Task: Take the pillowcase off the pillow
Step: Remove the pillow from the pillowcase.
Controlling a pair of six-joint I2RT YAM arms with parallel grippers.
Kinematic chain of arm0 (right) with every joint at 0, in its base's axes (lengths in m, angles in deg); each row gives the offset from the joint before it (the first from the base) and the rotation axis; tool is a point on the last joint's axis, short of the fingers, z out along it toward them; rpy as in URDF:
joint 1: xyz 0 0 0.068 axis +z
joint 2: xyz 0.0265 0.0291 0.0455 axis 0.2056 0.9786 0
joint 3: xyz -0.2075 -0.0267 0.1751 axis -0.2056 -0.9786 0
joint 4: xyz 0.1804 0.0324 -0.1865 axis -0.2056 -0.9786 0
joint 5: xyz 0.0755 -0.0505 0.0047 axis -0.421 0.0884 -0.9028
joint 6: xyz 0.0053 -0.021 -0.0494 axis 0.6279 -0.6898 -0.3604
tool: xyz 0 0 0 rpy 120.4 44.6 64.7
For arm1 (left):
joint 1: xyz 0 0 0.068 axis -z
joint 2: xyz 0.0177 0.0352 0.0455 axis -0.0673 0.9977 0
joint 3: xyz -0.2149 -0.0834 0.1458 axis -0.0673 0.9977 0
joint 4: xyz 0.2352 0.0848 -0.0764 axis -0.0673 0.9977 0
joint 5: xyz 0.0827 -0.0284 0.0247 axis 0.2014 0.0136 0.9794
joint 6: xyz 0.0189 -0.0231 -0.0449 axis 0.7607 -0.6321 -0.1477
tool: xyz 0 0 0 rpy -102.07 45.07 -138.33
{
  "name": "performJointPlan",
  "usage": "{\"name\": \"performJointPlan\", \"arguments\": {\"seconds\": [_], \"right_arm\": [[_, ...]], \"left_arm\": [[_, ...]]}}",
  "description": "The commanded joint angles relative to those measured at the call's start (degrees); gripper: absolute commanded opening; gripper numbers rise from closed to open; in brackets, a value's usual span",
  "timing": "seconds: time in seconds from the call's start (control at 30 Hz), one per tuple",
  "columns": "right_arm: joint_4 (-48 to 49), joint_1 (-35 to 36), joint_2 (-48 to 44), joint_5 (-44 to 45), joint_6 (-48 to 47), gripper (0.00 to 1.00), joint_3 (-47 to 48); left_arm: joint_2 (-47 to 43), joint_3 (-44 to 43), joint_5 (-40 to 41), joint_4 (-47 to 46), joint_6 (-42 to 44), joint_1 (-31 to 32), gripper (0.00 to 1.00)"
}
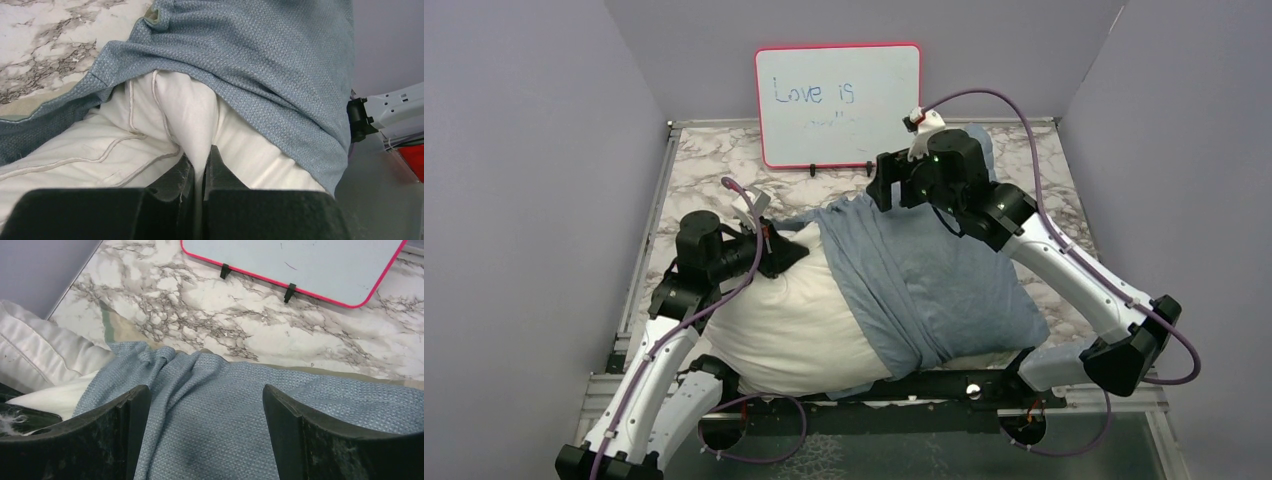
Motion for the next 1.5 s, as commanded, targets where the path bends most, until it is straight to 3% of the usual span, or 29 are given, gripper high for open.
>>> {"name": "performJointPlan", "arguments": {"seconds": [0.0,0.23,0.43,0.5,0.57,0.73,0.9,1.07,1.13,1.27,1.47], "right_arm": [[-0.3,0.0,1.8,-0.2,-0.9,0.86,0.9],[-8.8,-0.1,6.5,-1.5,-3.5,0.79,-3.0],[-8.0,0.0,3.7,12.0,-5.7,0.32,-2.6],[-6.4,-0.1,1.9,17.2,-6.4,0.07,-2.5],[-5.8,-0.5,0.7,19.2,-7.9,0.01,-2.2],[-5.3,-3.2,-0.8,24.6,-8.4,0.01,-2.5],[-5.5,-10.6,-1.4,24.6,-8.6,0.01,-1.6],[-8.9,-11.5,-1.0,15.2,-6.4,0.02,1.8],[-9.8,-11.5,-1.9,6.9,-5.2,0.08,2.9],[-6.6,-11.4,-4.9,-9.1,-4.6,0.37,2.5],[-4.9,-11.3,-0.9,-24.0,0.0,0.61,2.1]], "left_arm": [[-1.7,1.0,-2.4,6.3,-2.4,0.2,0.00],[-3.1,1.2,-1.4,6.5,-3.2,0.2,0.00],[-3.7,1.6,-1.0,6.9,-3.8,0.2,0.00],[-3.9,1.6,-0.6,7.1,-3.9,0.2,0.00],[-4.1,1.8,-0.2,7.6,-4.1,0.2,0.00],[-5.4,2.0,0.7,8.3,-4.3,0.2,0.00],[-6.1,1.9,1.4,9.5,-4.0,0.2,0.00],[-6.1,1.6,1.7,9.5,-4.1,0.2,0.00],[-6.0,1.2,1.7,9.5,-4.3,0.2,0.00],[-5.6,0.3,2.4,9.5,-4.4,0.2,0.00],[-5.0,-1.3,2.2,9.5,-4.2,0.2,0.00]]}}
